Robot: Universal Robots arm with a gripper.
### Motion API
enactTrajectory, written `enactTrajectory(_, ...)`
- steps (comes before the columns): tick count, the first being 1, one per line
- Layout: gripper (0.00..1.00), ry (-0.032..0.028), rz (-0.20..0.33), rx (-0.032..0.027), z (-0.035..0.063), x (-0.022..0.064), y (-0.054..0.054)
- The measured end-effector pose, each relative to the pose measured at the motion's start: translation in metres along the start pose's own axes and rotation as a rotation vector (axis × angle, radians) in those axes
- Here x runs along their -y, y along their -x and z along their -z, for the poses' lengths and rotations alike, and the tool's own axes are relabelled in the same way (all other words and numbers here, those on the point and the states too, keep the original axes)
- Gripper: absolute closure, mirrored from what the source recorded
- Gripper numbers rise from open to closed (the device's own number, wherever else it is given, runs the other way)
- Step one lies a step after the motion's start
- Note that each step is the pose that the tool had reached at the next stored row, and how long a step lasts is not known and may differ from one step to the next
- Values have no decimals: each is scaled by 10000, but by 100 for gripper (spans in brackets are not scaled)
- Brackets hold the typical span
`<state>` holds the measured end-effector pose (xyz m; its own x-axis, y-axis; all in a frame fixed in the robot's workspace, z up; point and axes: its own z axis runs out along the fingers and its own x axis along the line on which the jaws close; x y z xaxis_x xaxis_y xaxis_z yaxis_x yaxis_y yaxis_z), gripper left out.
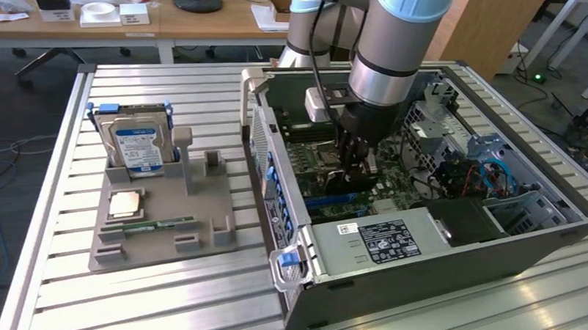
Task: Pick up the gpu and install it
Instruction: 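Insert the gpu into the slot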
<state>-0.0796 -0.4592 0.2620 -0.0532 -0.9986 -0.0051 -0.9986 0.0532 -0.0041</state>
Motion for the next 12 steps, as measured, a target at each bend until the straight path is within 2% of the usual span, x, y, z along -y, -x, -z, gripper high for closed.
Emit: enactTrajectory(12,73,-1,1,4,-41,-10,3)
